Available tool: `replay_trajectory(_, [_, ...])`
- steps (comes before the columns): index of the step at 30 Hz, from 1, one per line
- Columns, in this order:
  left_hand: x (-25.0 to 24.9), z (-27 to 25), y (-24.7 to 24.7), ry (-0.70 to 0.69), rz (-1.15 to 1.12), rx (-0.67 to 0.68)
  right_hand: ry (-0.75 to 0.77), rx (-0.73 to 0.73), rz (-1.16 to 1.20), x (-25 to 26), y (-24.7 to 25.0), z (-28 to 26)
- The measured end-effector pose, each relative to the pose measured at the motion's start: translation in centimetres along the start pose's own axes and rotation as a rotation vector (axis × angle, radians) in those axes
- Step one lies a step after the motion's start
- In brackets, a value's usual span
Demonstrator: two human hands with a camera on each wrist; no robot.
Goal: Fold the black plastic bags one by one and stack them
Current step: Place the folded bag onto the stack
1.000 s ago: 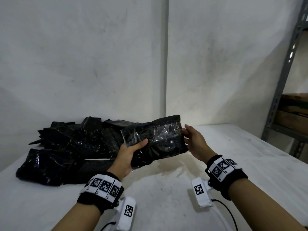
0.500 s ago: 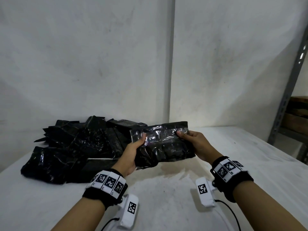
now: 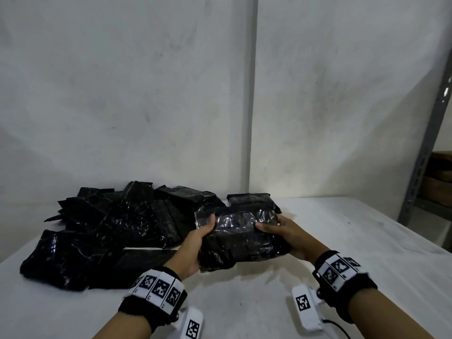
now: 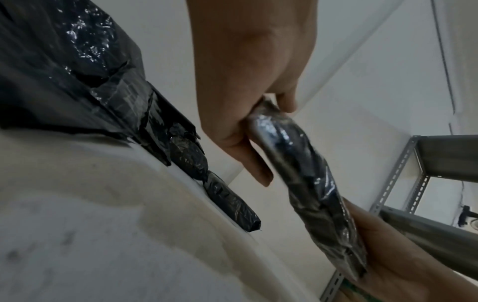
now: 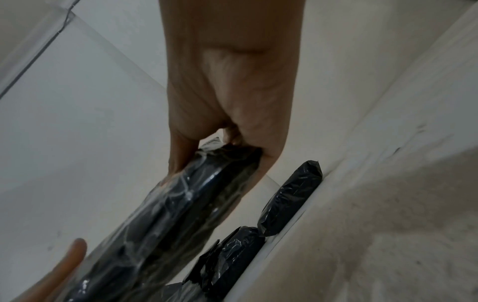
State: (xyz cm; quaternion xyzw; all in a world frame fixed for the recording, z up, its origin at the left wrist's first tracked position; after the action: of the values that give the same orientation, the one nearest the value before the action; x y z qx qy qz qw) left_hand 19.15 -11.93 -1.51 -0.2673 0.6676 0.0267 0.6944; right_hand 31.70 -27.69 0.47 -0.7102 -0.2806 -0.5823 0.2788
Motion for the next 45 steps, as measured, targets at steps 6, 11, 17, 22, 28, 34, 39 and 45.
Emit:
replay_trajectory(6, [-0.3,1.6,0.2,-0.063,-0.013,-0.007,-0.027,0.008,0.018,0.0,0.9,0.5])
replay_trajectory(11, [-0.2,2.7,-0.9,0.026,-0.01,0.115,-0.027,-0.024,0.031,0.8,2.1,1.6])
replay_trajectory(17, [-0.5,5.3,-2.3,-0.029,0.08,0.143,-0.15,-0.012,0.015,1.4,3.1,2.9])
replay_trajectory(22, [-0.3,8.1,-2.8,-0.056,-0.003,0.099,-0.291,-0.073,-0.069,0.5,5.1,3.4])
replay_trajectory(28, [0.1,10.7,-3.3,-0.036,0.006,0.045,-0.213,-0.084,0.263,-0.3,5.5,5.7])
replay_trajectory(34, [-0.5,13.8,-1.5,-0.126,0.195,-0.09,-0.104,-0.253,0.335,0.4,8.7,8.9])
replay_trajectory(39, [-0.6,16.8,-0.4,-0.316,1.167,-0.02,-0.108,-0.364,0.275,1.1,9.7,12.6])
replay_trajectory(45, [2.5,18.2,-0.8,-0.041,1.48,0.232,-0.14,-0.632,-0.22,2.3,11.2,16.4])
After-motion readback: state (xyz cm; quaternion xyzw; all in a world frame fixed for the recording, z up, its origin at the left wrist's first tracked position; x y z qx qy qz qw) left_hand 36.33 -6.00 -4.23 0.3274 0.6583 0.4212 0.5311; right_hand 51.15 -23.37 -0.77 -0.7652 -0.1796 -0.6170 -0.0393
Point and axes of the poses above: each hand's wrist, its own z-axis towards the middle knuckle, its own y-axis out of the back of the hand, x = y × z, the point moved 8 cm from there along z, towards the middle knuckle, and after that the axes turned 10 degrees about -y, right-handed, at the moved point
